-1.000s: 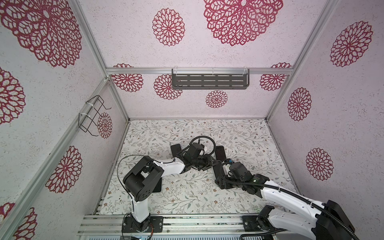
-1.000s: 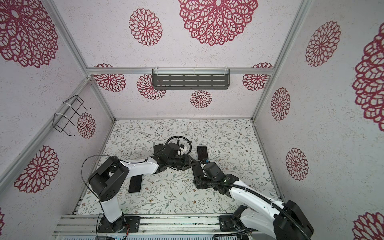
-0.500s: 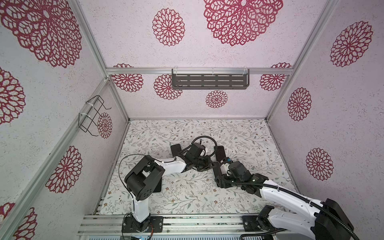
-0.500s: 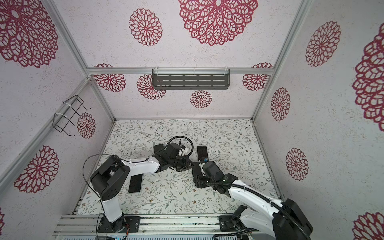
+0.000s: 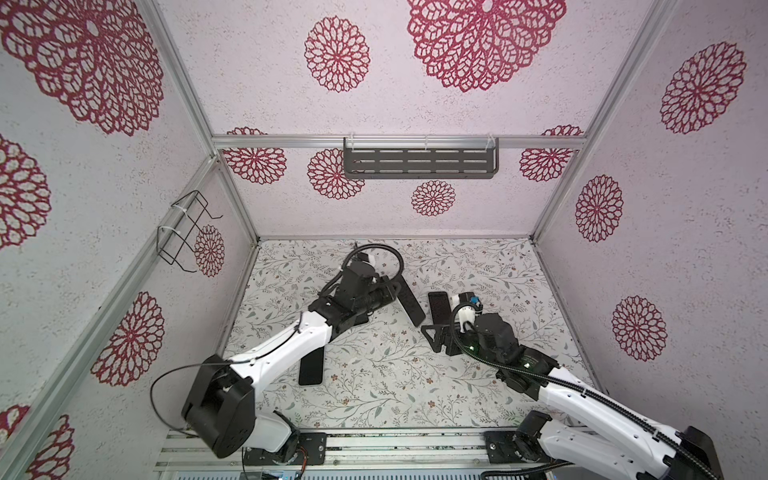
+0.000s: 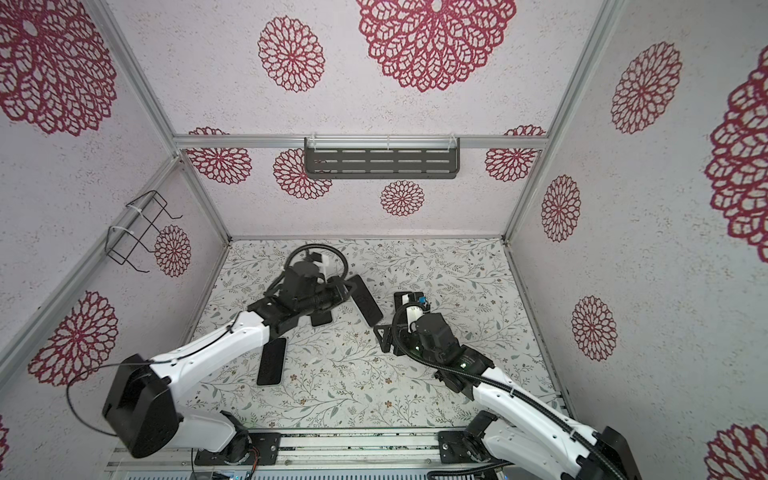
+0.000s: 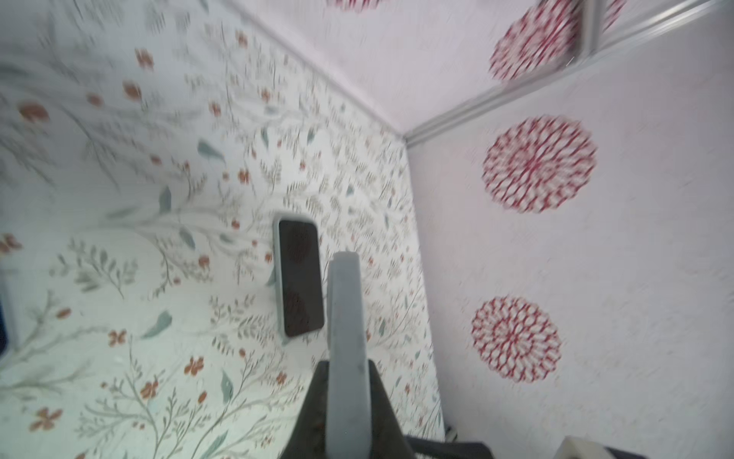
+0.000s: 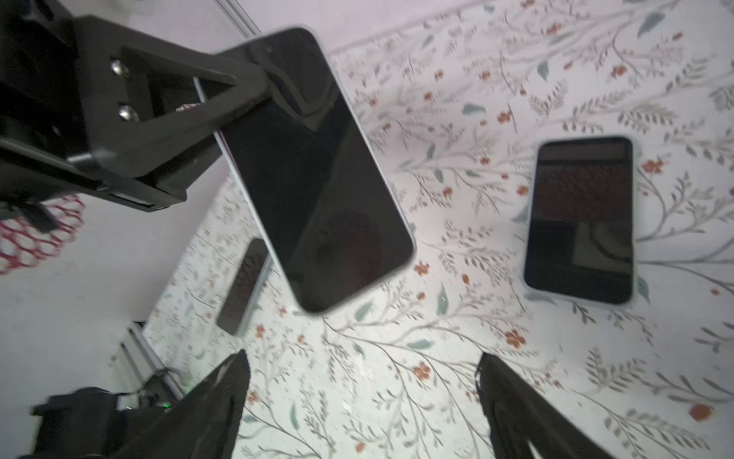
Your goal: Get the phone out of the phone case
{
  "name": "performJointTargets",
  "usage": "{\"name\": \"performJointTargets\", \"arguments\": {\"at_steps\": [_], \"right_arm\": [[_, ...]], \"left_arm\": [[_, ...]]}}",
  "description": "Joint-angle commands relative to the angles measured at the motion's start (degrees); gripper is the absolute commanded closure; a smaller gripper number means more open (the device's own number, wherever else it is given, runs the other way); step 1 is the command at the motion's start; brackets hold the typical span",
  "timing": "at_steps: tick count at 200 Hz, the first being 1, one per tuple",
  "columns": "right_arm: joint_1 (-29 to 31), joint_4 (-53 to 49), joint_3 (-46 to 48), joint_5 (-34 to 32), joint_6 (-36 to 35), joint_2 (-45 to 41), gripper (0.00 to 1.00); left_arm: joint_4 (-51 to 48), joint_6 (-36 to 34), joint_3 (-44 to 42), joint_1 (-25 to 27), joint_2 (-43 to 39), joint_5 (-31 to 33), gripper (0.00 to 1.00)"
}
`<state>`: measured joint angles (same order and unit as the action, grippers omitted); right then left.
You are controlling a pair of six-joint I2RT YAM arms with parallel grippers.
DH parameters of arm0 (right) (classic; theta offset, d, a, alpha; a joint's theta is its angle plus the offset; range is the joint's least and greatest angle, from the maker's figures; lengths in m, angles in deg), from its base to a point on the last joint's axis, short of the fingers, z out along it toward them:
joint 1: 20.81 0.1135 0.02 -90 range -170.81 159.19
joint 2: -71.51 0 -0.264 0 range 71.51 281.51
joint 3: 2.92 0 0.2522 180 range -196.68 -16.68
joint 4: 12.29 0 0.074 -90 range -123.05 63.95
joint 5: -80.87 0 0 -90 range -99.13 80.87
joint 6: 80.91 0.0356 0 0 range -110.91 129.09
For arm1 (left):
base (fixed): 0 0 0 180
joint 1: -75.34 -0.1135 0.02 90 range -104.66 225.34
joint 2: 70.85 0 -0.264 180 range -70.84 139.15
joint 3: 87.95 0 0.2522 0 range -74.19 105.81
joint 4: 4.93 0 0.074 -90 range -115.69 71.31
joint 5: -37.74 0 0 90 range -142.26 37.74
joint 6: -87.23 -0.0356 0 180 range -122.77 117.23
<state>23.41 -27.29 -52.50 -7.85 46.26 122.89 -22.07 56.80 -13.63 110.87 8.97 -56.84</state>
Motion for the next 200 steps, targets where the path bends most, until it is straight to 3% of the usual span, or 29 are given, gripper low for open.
{"name": "performJointTargets", "arguments": {"at_steps": [1, 26, 55, 102, 153, 200], "right_arm": [[-0.3, 12.5, -2.1, -0.8, 6.6, -0.7, 0.08], [-0.3, 20.4, -2.8, -0.9, 9.2, 1.1, 0.10], [-0.3, 37.6, -0.1, 0.2, 13.7, 4.1, 0.13], [-0.3, 51.6, -1.4, 3.6, 19.9, 11.9, 0.22], [-0.3, 61.7, -3.2, 6.7, 25.3, 18.1, 0.27], [-0.3, 68.8, -3.2, 8.2, 28.7, 21.6, 0.33]], "left_arm": [[10.5, 0.5, -1.8, 0.0, -3.8, 9.1, 1.00], [19.5, 2.6, -3.0, 0.4, -6.3, 12.0, 1.00], [26.6, 5.6, -4.3, 2.4, -7.5, 14.3, 1.00], [40.8, 10.5, -12.4, 3.9, -12.7, 19.5, 1.00], [44.2, 11.6, -16.4, 4.5, -17.5, 22.2, 1.00], [47.2, 13.3, -17.3, 4.6, -16.7, 21.0, 1.00]]}}
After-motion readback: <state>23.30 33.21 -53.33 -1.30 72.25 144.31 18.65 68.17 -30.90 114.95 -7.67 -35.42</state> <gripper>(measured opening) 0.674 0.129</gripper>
